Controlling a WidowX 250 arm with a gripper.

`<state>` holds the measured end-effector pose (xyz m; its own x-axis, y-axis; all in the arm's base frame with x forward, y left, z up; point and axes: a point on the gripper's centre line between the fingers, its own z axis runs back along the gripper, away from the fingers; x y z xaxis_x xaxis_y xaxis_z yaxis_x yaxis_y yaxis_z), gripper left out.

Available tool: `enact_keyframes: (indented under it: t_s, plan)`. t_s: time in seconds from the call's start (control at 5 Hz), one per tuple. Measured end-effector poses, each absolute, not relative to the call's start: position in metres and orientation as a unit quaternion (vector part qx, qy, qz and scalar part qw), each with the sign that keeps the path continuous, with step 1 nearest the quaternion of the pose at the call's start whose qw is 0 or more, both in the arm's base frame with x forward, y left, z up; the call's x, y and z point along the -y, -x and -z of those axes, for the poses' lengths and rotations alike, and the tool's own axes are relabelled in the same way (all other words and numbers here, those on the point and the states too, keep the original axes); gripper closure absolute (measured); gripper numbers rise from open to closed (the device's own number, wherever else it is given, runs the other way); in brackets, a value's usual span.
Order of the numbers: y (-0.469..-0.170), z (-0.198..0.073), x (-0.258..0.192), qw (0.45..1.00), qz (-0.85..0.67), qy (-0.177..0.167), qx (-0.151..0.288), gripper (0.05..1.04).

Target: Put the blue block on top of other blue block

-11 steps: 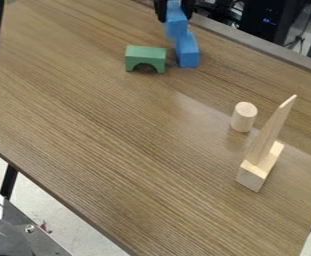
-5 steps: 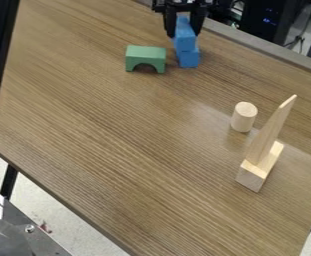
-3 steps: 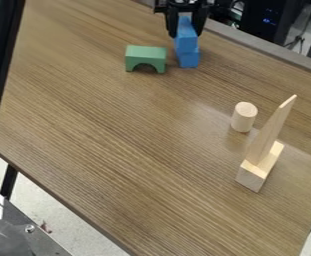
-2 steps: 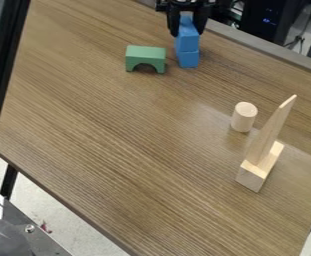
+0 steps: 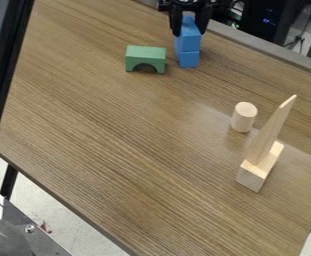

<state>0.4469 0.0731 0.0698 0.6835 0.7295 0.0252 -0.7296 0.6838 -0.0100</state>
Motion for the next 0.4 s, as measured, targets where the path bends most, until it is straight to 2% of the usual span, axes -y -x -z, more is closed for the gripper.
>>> enact_keyframes:
  t_s: [0.2,0.4]
  plan:
    - [-0.4468,-0.0679,-0.0731,0.918,-0.396,-0.002,0.016,0.519]
    - [-0.4455,-0.0663,-0.0732,0.918,-0.395,-0.006,0.014,0.442]
